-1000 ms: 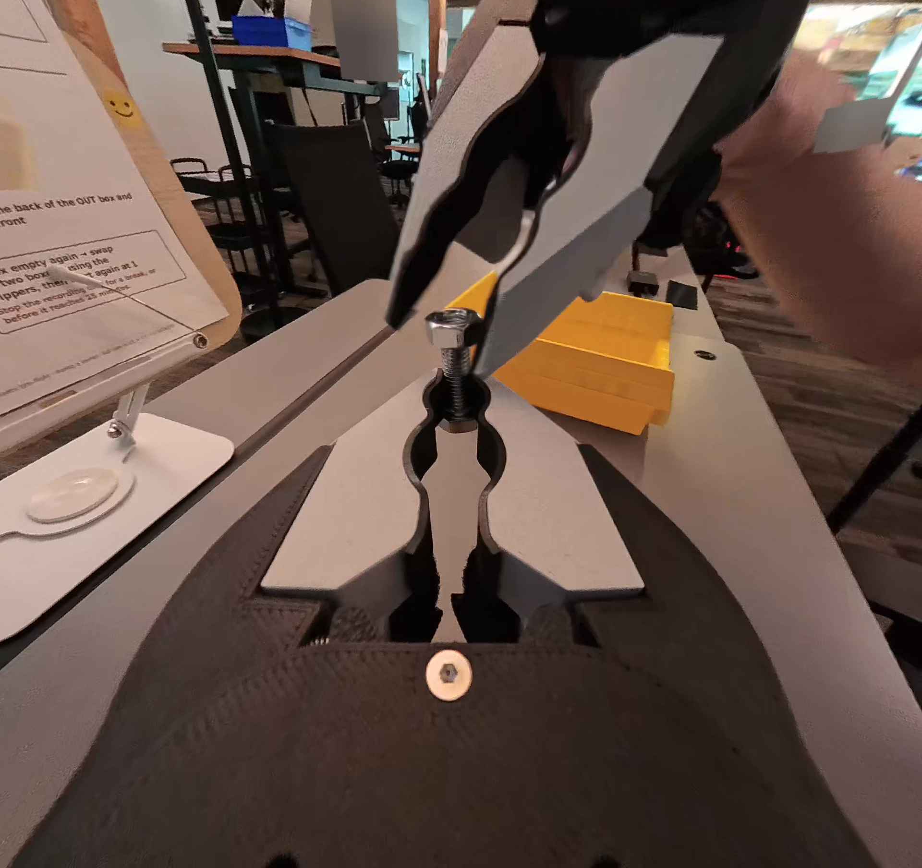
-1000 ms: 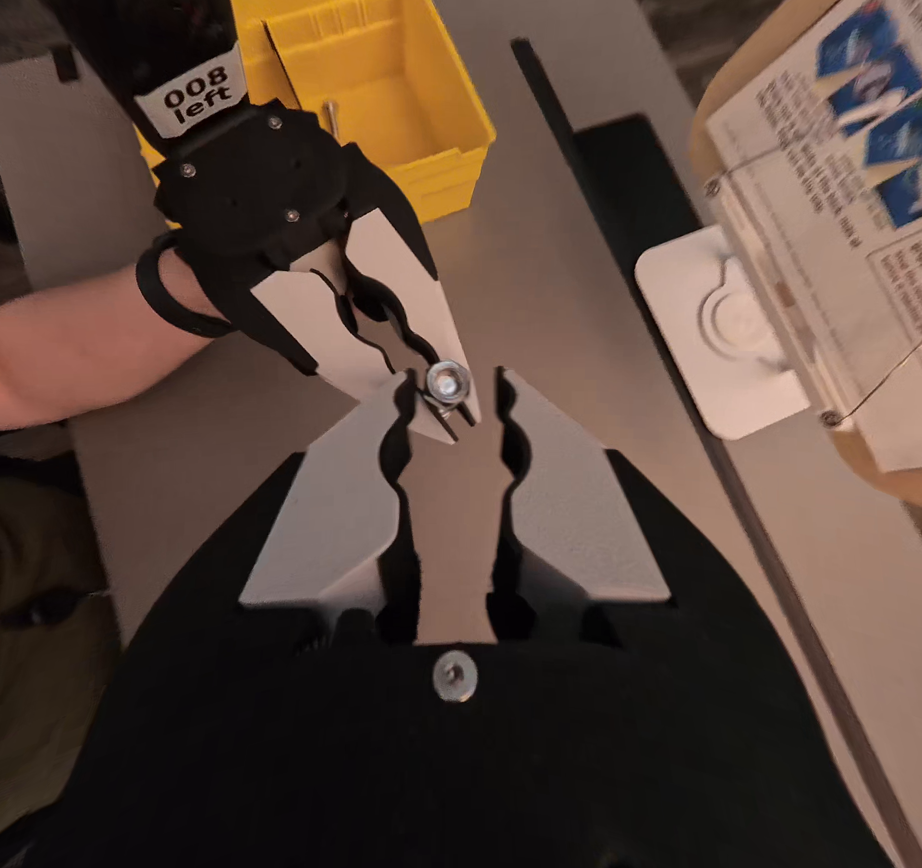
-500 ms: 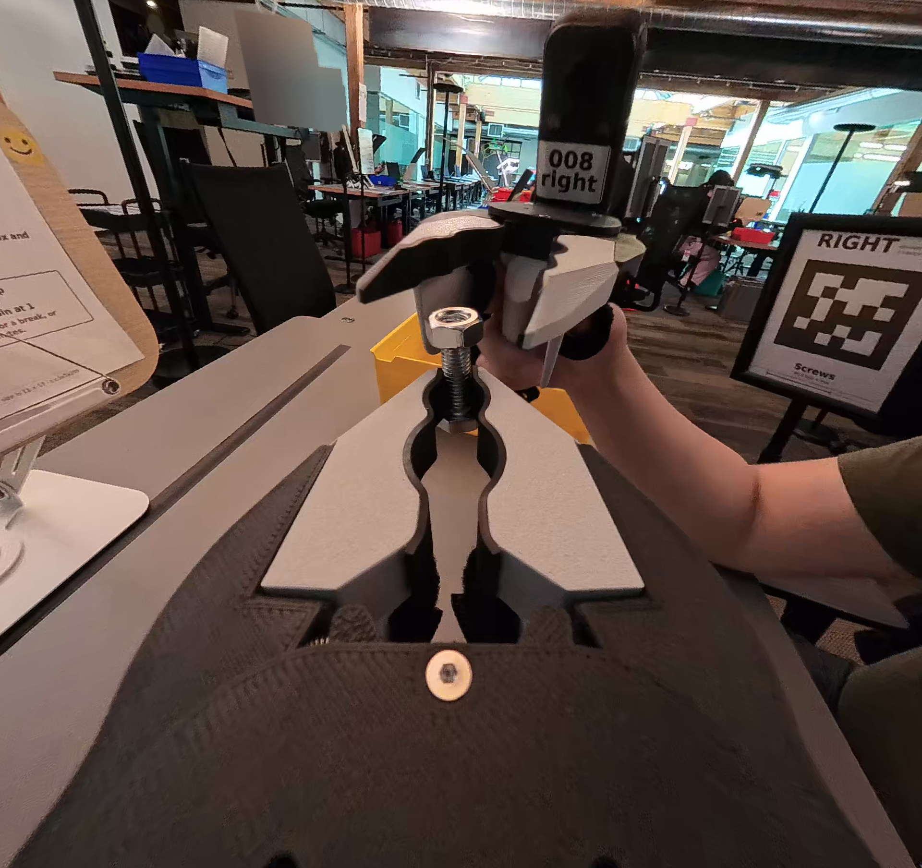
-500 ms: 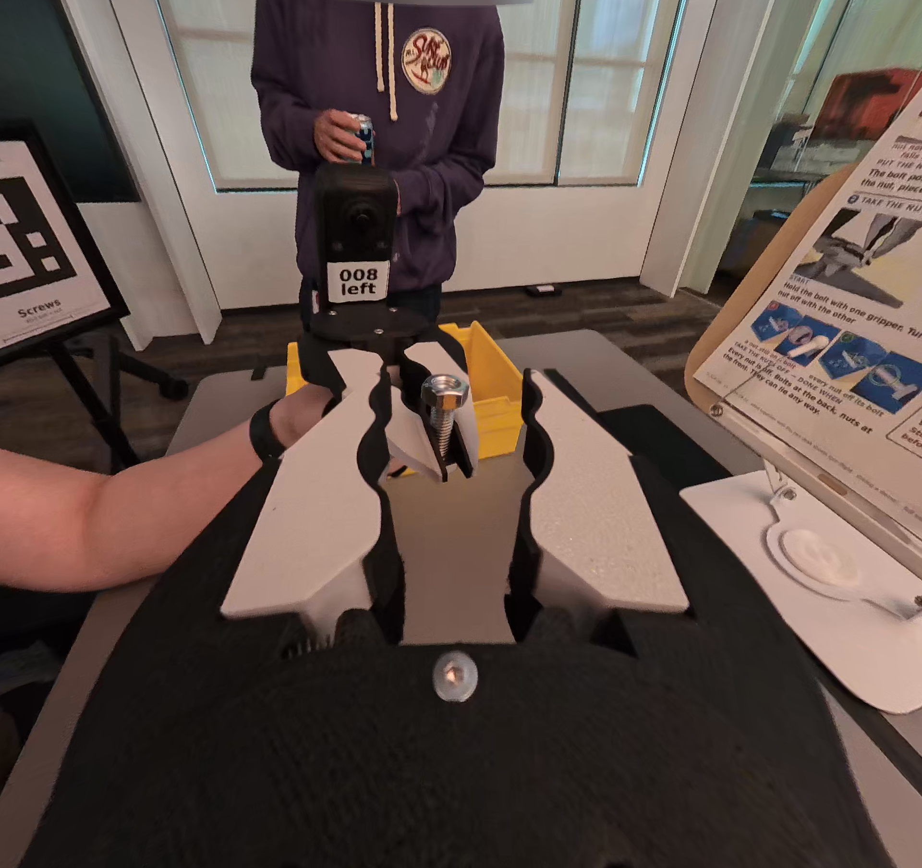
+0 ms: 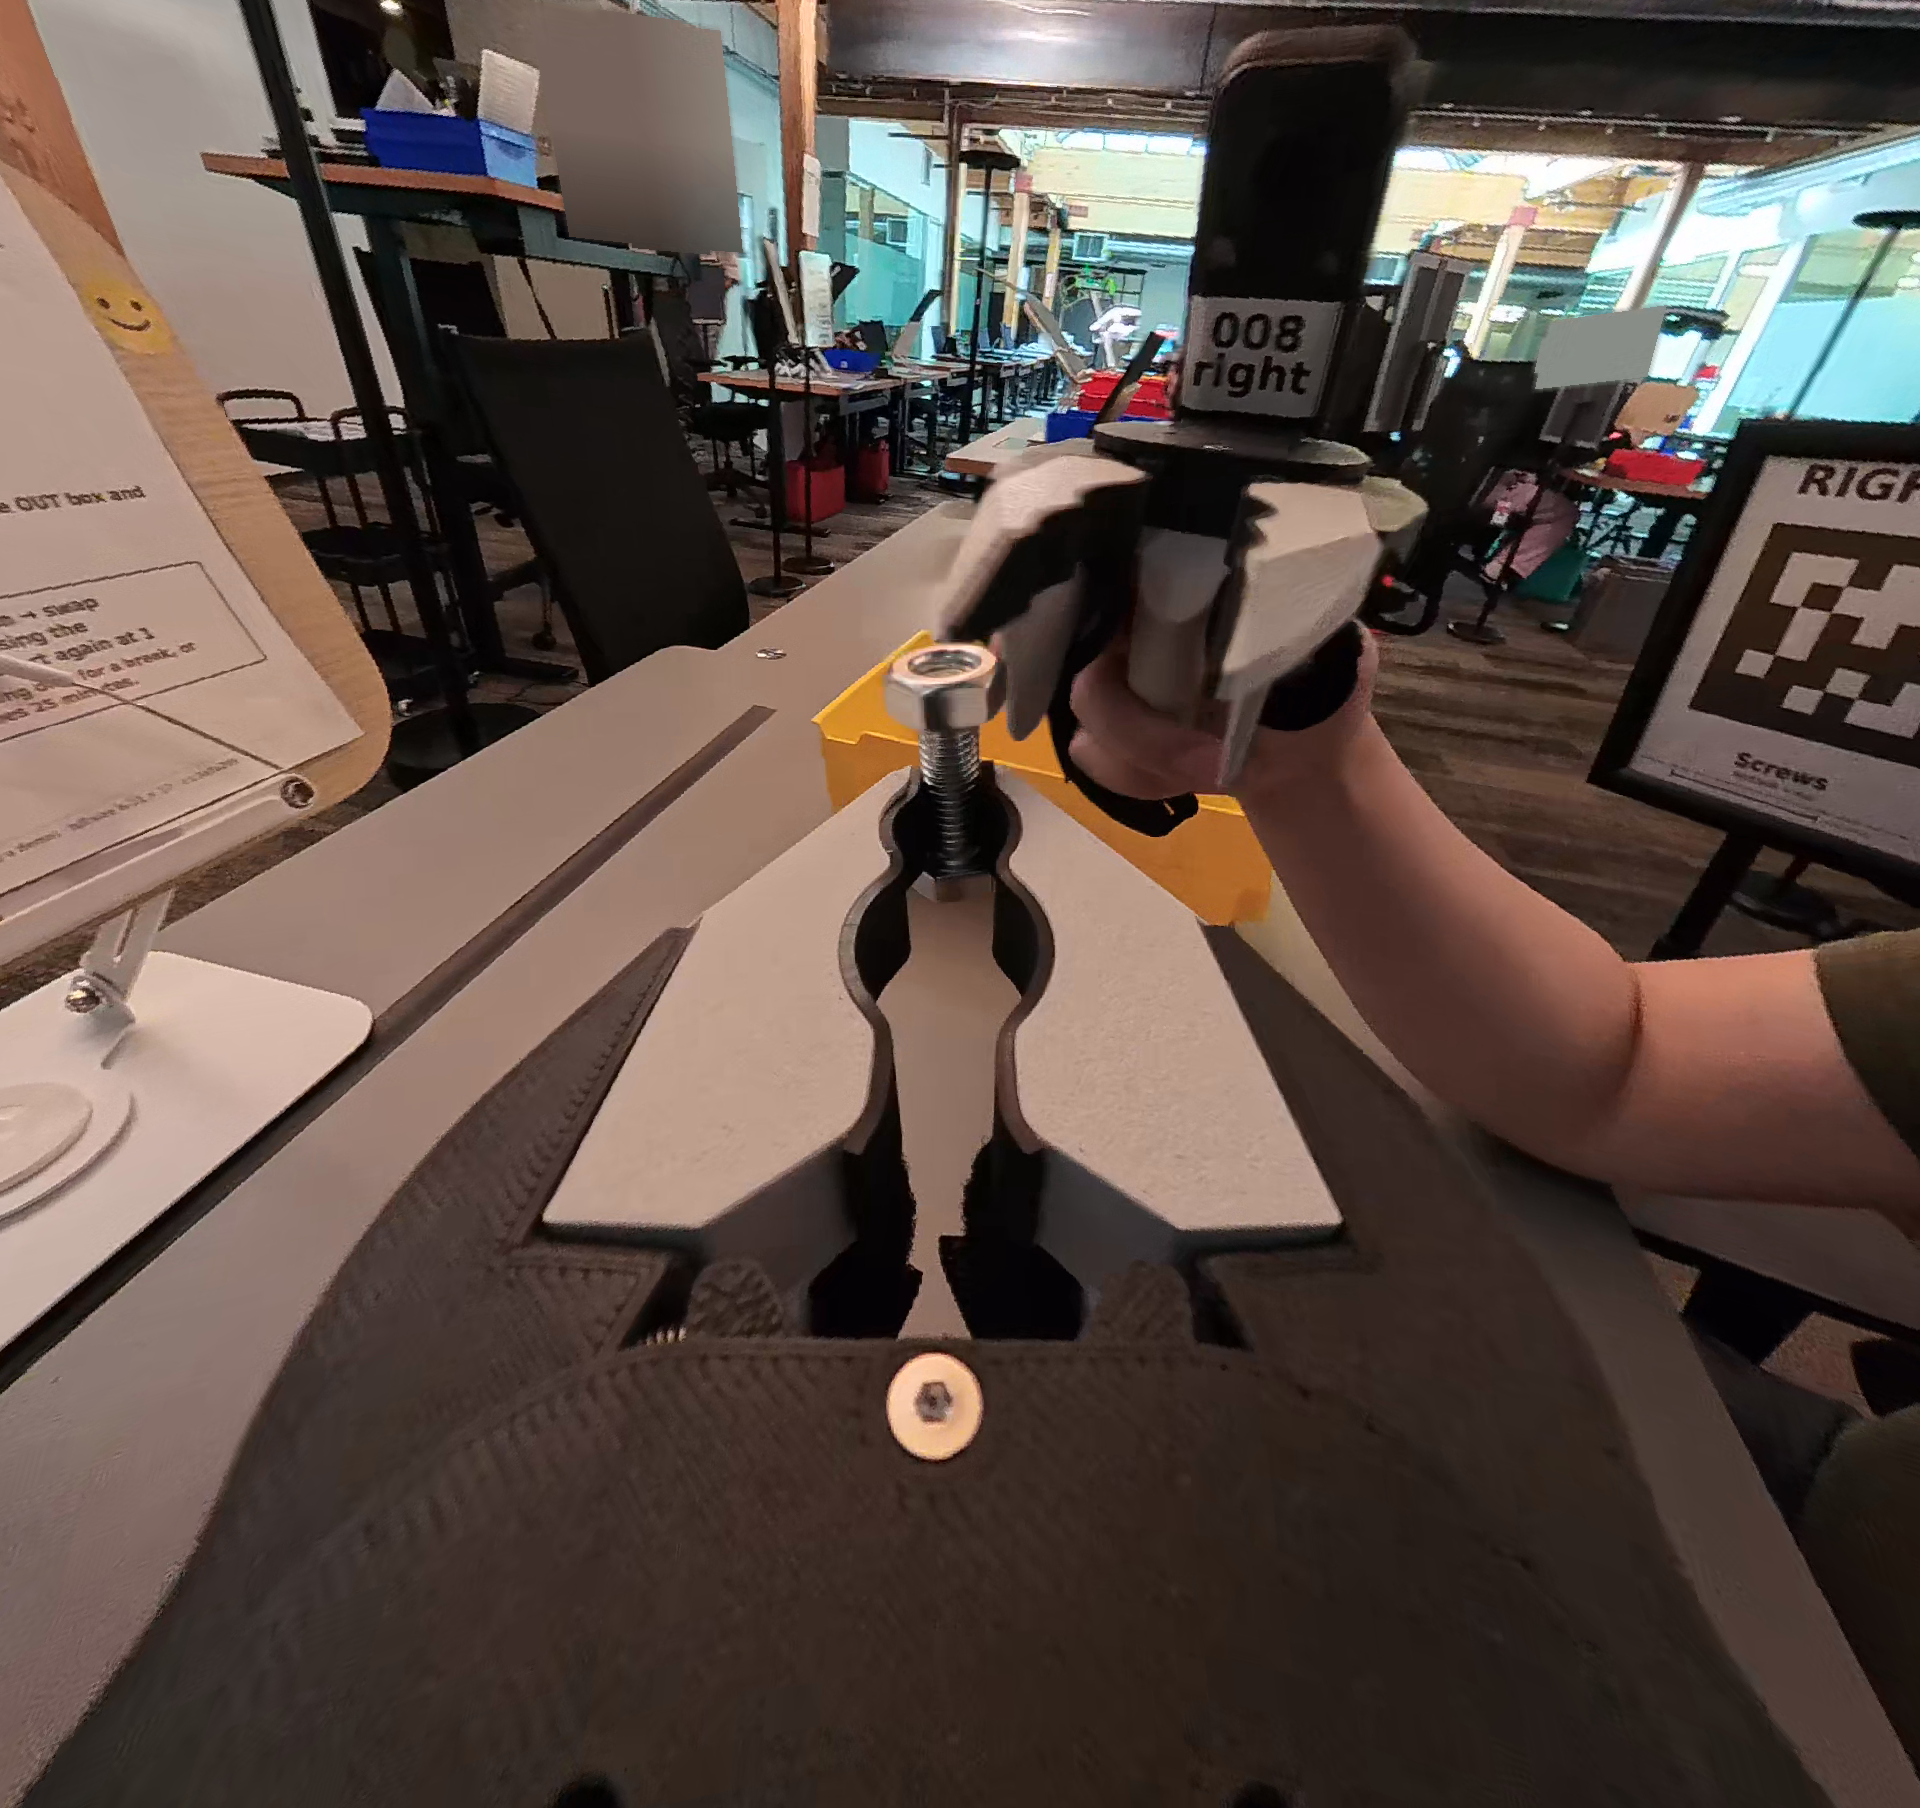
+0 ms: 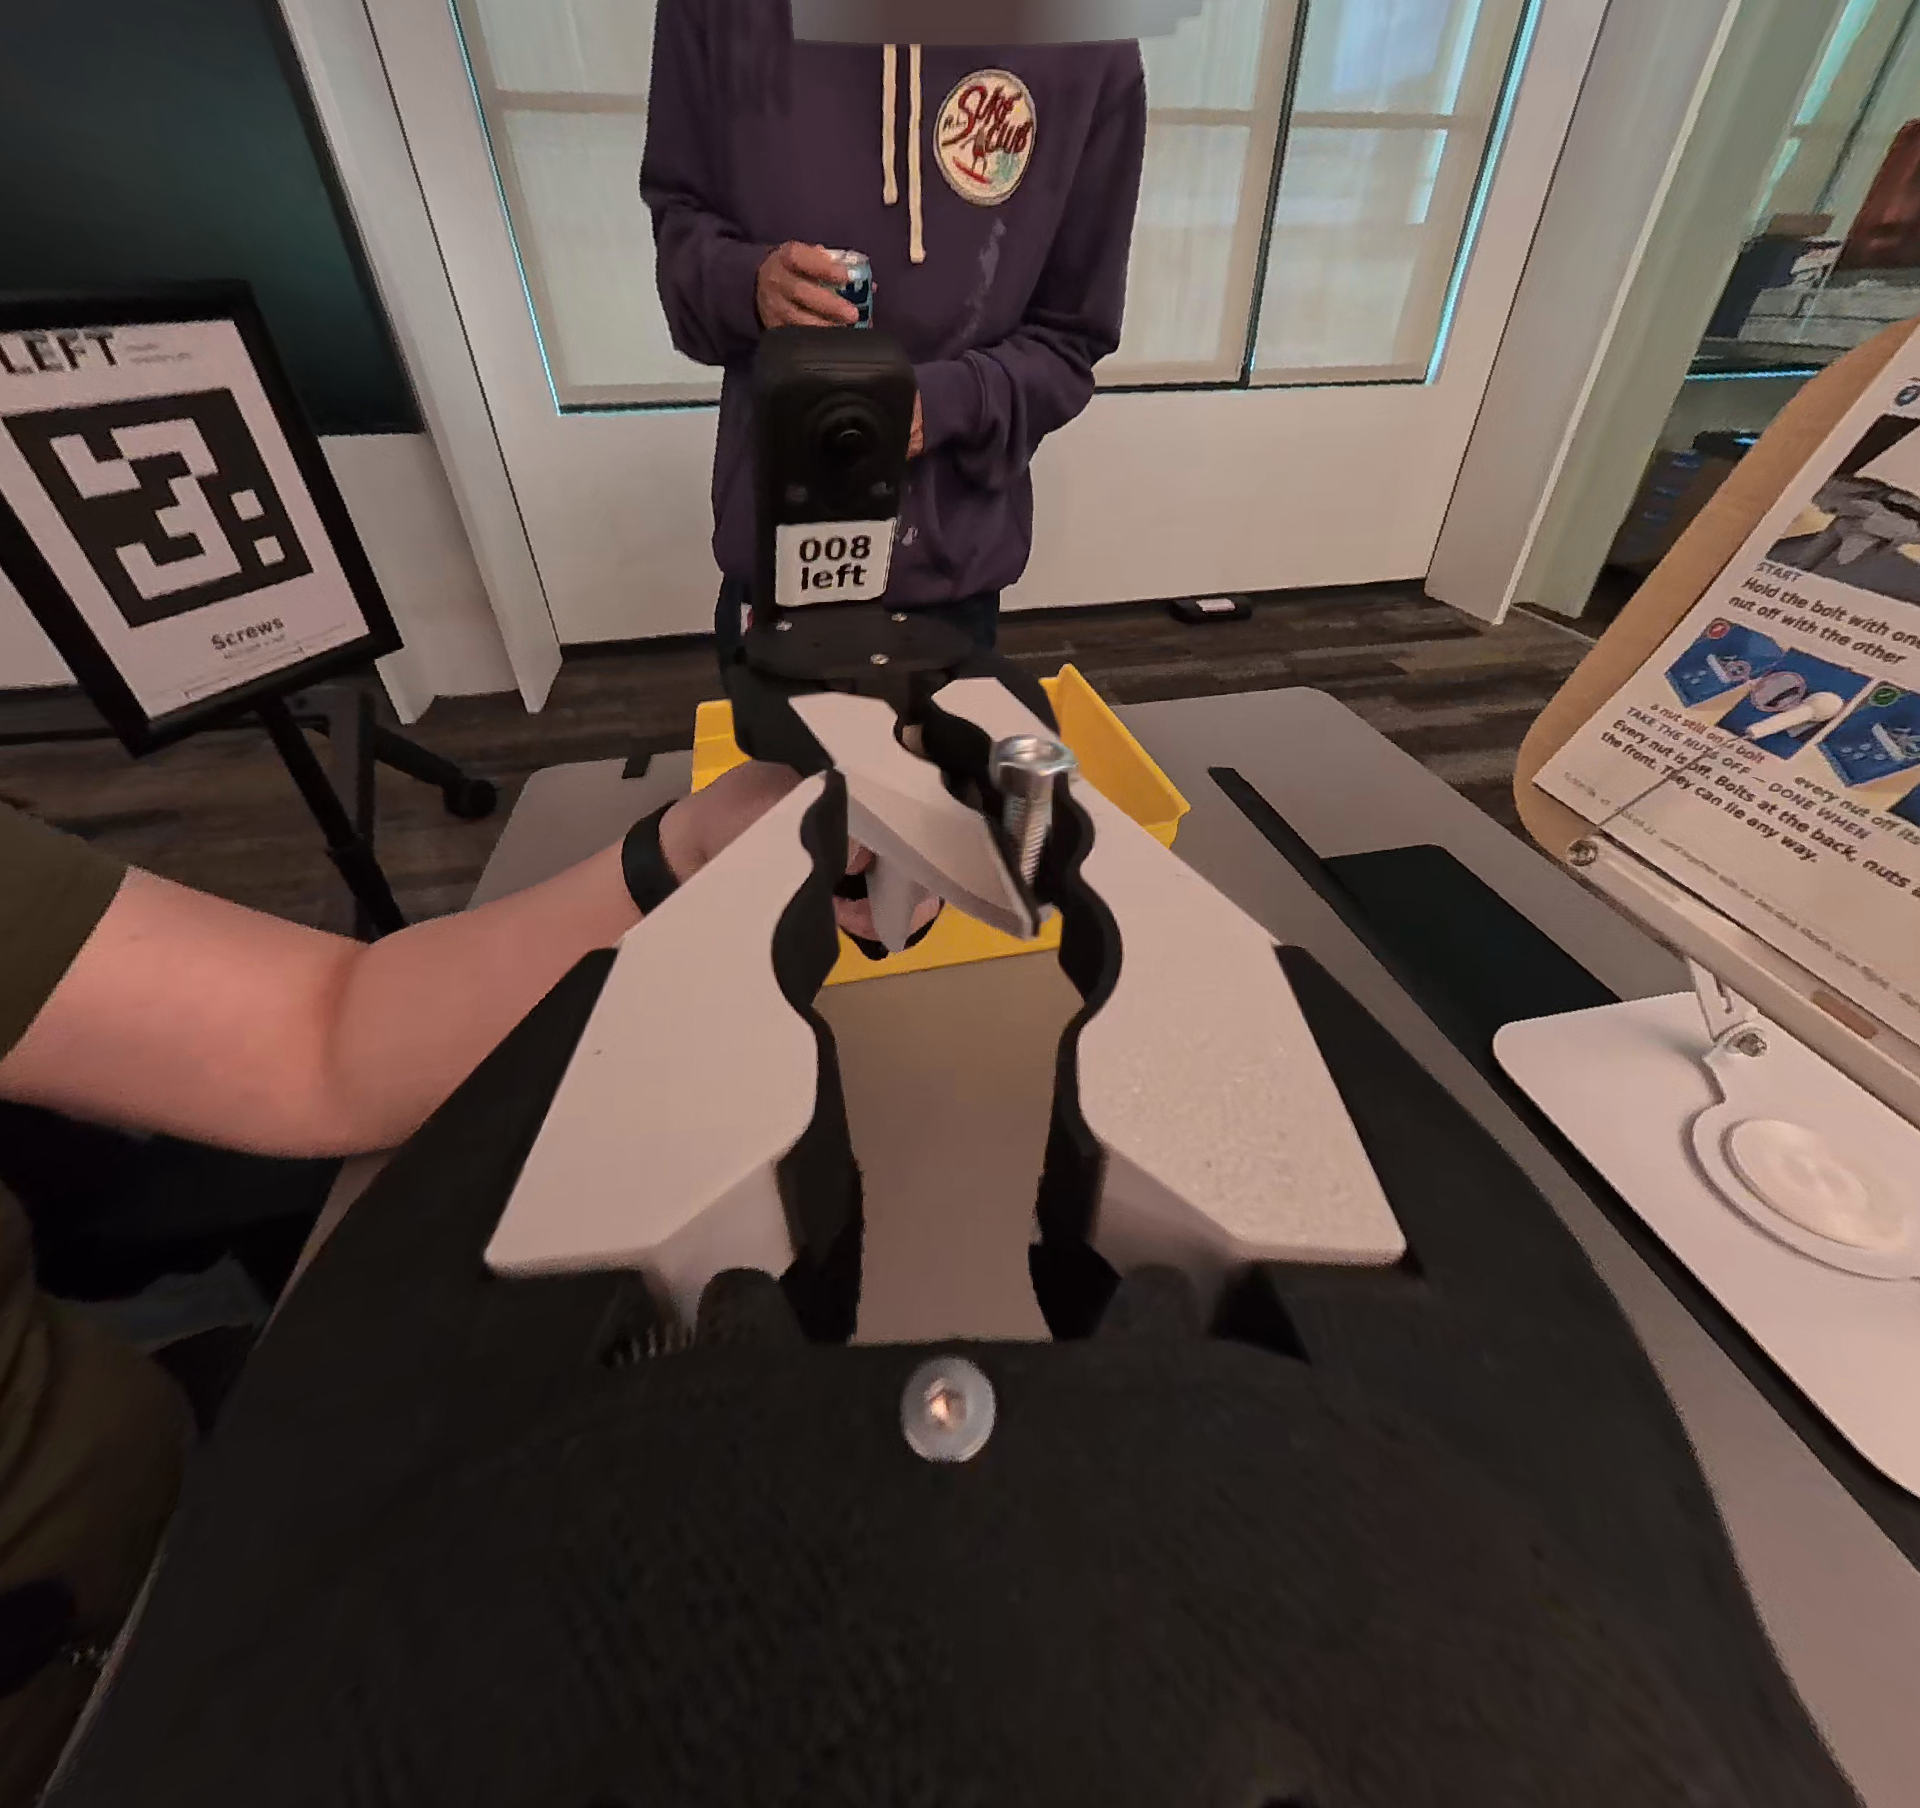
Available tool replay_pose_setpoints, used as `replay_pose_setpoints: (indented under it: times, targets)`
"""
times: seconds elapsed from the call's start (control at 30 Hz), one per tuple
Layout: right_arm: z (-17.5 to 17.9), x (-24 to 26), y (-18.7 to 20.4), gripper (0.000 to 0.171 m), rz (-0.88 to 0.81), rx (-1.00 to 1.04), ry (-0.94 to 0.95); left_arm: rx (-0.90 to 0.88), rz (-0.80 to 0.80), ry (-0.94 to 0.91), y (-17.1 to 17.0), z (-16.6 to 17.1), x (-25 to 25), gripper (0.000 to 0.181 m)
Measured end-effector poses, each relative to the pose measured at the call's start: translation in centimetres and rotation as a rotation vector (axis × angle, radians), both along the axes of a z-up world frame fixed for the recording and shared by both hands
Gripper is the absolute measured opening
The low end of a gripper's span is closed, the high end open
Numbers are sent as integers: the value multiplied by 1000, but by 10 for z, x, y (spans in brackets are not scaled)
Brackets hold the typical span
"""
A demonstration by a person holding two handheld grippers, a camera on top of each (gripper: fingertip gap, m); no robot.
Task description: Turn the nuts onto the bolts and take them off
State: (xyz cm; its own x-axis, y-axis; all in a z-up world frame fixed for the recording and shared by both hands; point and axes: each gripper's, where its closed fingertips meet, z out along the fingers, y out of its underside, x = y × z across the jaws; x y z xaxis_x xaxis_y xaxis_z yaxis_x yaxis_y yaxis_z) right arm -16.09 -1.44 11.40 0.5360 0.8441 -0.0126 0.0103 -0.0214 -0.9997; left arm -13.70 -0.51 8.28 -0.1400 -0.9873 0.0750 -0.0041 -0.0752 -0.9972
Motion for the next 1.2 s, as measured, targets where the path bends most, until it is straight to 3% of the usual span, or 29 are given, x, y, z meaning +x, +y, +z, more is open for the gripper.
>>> replay_pose_setpoints:
  times: [0.13, 0.27, 0.37, 0.57, 0.73, 0.83, 0.97, 1.2]
  targets:
    - [3, 1, 11, 48, -38, -28, 78, 11, -20, 3, -6, 0, 2, 7]
    - [-6, -13, 5, 55, 20, -31, 26, 3, 5, 0, 0, 0, 2, 7]
    - [-5, -6, 2, 43, 10, -18, 8, -19, 44, -10, 10, 1, -3, 7]
    - [-3, -6, 16, 63, -46, -33, 81, 2, 1, 14, 0, 0, -1, 7]
    - [-9, -23, 10, 66, 13, -40, 52, -2, 21, 8, 3, 0, -1, 7]
    - [-5, -13, 8, 54, -2, -8, 52, -22, 43, -10, 10, 3, -7, 7]
    - [-2, -13, 15, 66, -24, -35, 115, 4, 21, 15, 4, 0, -4, 7]
    - [-15, -23, 15, 73, -23, -8, 16, 4, 78, 25, 13, -4, -1, 7]
